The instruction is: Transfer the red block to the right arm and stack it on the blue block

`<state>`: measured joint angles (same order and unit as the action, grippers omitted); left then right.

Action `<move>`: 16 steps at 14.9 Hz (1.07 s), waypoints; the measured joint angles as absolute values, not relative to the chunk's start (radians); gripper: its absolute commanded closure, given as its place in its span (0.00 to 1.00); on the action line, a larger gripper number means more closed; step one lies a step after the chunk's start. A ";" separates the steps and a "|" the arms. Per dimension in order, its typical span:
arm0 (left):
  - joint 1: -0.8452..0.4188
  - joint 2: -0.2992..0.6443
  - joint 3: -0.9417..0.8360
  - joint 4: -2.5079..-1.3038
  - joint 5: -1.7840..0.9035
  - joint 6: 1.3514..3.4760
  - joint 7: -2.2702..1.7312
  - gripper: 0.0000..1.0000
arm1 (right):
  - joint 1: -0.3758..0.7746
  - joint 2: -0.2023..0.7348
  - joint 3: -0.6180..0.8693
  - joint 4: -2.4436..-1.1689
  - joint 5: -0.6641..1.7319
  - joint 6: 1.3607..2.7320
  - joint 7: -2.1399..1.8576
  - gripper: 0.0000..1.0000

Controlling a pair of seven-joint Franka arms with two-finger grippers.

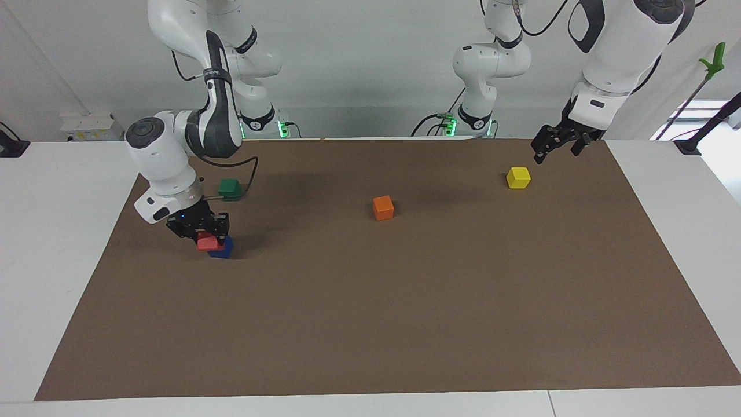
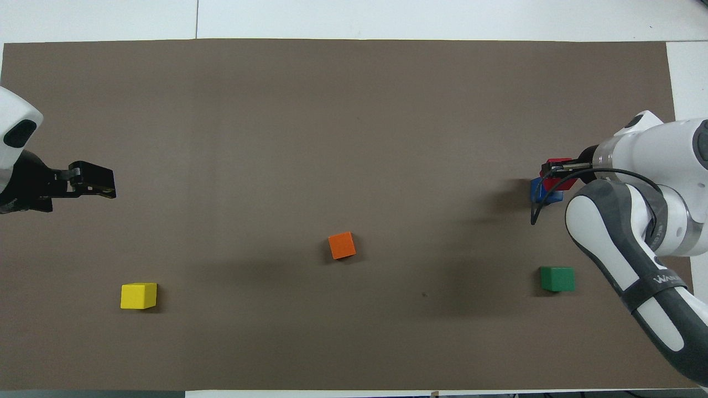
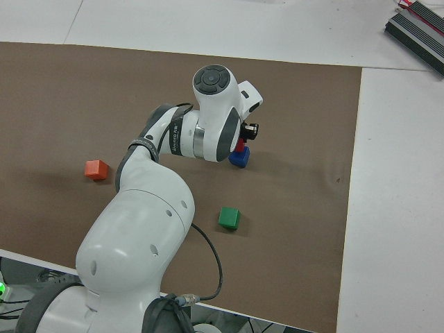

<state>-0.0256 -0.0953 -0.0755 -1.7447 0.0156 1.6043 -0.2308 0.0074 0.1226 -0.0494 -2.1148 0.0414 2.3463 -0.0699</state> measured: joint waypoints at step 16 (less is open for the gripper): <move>-0.026 -0.083 -0.065 -1.731 0.016 1.604 -0.086 0.00 | -0.002 0.108 -0.050 -2.158 0.041 2.380 -0.013 1.00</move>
<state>-0.0258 -0.0833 -0.0655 -1.7309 0.0156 1.6043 -0.0859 -0.0020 0.1078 -0.0501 -2.1579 0.0415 2.3799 -0.0134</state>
